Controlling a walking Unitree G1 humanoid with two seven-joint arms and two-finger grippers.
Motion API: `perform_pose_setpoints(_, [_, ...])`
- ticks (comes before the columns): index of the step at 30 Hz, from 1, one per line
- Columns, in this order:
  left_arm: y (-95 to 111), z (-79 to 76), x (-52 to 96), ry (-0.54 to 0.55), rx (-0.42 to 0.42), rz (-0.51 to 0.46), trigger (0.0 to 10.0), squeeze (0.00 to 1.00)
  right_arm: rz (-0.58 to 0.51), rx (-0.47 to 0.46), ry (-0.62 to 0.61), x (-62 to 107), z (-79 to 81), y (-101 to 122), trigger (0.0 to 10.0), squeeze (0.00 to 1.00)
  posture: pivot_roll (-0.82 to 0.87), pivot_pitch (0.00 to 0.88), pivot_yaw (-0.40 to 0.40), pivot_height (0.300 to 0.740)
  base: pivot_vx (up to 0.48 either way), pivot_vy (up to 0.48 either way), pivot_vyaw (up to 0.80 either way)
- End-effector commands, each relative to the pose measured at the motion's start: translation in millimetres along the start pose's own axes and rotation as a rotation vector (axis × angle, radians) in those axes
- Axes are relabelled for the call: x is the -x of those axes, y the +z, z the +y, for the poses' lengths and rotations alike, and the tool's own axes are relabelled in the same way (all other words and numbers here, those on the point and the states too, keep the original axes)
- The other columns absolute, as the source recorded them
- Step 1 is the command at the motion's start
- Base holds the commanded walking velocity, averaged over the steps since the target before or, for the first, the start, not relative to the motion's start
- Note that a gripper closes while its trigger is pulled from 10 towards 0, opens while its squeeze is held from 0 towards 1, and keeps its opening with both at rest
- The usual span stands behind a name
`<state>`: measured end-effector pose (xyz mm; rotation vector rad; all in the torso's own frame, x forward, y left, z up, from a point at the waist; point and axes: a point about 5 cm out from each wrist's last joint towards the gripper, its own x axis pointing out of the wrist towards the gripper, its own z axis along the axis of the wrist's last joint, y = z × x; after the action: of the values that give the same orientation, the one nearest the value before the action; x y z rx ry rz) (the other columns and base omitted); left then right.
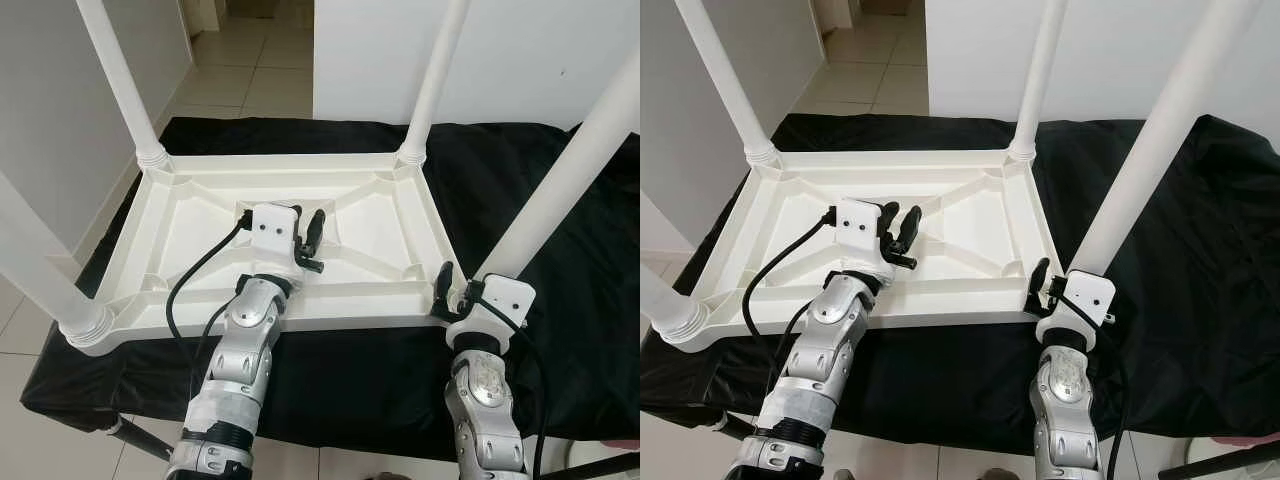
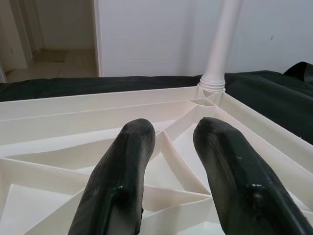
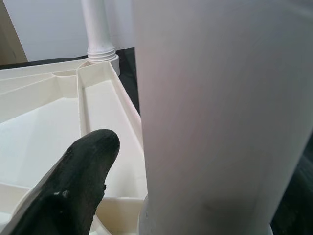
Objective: Building children table
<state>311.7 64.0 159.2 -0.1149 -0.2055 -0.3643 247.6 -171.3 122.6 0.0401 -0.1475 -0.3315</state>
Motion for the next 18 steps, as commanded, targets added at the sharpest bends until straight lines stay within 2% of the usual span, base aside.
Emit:
perform_pose_setpoints(1, [-2.5,0.5,2.6,0.036,0.009,0.004,10.0,0.0,0.001,-0.028,0.039,2.3,12.5,-0.2,10.0,0.0,-0.12,0.0,0.027,0.74,0.0,0.0,0.0])
perform_pose_setpoints(18, [-1.0,2.8,0.8,0.038,0.004,0.001,10.0,0.0,-0.001,-0.035,0.04,1.1,14.8,-0.5,10.0,0.0,-0.11,0.0,0.03,0.74,0.0,0.0,0.0])
